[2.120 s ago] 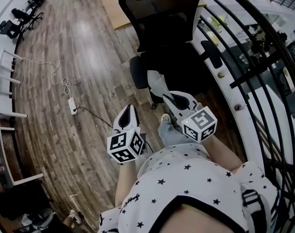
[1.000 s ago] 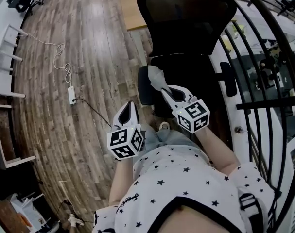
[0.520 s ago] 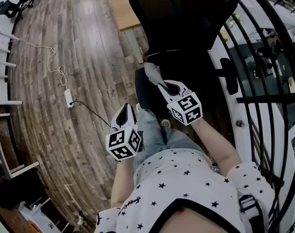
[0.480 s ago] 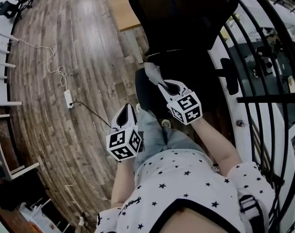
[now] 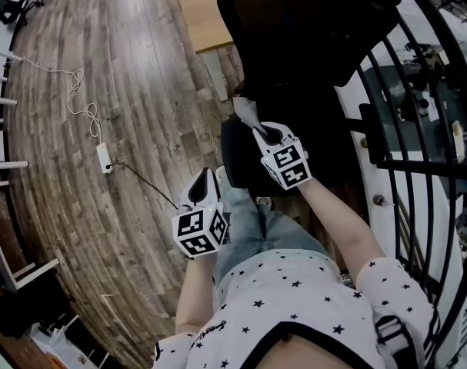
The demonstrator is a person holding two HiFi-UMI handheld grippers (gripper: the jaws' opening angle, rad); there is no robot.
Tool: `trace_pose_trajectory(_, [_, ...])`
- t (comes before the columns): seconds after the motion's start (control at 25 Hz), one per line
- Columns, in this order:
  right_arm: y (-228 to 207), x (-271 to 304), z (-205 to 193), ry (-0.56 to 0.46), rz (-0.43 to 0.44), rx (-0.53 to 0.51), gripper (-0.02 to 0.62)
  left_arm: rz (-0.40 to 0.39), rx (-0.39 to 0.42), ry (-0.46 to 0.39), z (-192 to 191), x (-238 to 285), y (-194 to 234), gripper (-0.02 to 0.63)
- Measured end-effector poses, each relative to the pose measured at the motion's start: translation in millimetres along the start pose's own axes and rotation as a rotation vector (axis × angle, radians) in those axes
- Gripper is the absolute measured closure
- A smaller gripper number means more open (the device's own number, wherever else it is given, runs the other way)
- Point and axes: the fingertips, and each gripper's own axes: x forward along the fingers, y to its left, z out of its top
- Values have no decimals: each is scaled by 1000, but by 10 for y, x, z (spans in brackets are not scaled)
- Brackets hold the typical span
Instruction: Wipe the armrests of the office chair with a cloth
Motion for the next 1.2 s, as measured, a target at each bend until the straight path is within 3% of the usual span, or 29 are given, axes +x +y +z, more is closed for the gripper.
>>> trace_pose_trajectory(0.72, [-127, 1070, -486, 201, -41, -162, 558, -22, -29, 76, -66, 466, 277, 600])
trace_pose_trajectory(1.2, [90, 1275, -741, 296, 14, -140, 558, -23, -39, 99, -164, 505, 350, 600])
